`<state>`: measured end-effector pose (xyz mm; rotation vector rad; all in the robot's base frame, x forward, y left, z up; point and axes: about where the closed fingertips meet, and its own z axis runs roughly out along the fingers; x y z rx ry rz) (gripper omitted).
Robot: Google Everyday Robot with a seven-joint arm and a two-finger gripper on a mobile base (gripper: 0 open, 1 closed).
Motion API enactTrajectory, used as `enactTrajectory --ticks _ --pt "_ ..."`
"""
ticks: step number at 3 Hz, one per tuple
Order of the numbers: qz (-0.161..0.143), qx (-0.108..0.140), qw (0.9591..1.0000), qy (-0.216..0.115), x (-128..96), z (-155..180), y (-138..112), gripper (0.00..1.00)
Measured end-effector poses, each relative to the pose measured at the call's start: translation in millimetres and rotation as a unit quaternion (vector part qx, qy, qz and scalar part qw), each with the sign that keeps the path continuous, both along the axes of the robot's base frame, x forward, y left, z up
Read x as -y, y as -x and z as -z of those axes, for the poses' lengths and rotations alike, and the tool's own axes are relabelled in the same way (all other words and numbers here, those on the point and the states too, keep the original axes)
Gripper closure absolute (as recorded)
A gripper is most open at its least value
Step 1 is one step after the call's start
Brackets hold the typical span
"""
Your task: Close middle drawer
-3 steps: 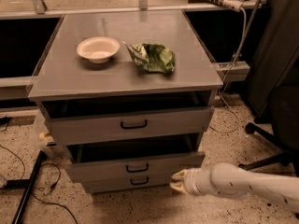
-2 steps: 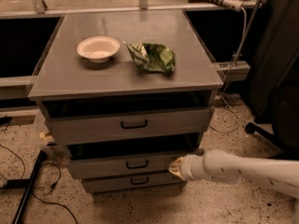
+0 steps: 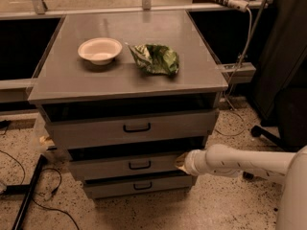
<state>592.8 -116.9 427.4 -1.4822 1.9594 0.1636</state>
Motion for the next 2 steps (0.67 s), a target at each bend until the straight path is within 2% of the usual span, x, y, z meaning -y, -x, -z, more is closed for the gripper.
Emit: enactTrajectory --ticks 1,2 --pt "0.000 0.000 1.0000 0.000 0.0 -0.1 0.2 0.38" --pt "-0.022 -0.003 0.9997 -0.005 -0.2 -6.9 21.1 0.15"
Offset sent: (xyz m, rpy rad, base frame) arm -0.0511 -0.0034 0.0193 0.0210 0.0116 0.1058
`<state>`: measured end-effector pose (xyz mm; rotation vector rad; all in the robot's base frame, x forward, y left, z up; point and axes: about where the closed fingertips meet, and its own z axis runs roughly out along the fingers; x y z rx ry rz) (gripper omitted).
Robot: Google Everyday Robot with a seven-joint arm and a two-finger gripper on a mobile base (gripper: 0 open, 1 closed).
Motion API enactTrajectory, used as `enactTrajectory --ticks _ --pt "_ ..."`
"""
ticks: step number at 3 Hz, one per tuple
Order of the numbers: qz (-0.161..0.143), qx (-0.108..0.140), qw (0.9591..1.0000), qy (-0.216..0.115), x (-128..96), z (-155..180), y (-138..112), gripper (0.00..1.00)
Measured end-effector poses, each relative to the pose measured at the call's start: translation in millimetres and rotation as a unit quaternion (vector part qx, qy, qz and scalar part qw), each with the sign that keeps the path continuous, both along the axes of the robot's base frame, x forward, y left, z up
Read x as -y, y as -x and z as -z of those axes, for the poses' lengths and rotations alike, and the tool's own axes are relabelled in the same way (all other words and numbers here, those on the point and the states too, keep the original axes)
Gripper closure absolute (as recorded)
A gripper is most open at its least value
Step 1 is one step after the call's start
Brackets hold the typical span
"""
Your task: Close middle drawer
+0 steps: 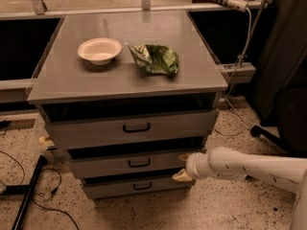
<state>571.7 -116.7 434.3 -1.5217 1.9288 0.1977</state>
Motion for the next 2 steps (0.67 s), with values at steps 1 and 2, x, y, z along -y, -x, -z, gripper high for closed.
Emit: enactTrajectory --ticks 1,2 --pt "0.000 -0.001 1.0000 -0.001 0.3 0.1 0.7 0.00" --pt "0.000 -0.001 1.0000 -0.001 0.3 0.1 0.7 0.00"
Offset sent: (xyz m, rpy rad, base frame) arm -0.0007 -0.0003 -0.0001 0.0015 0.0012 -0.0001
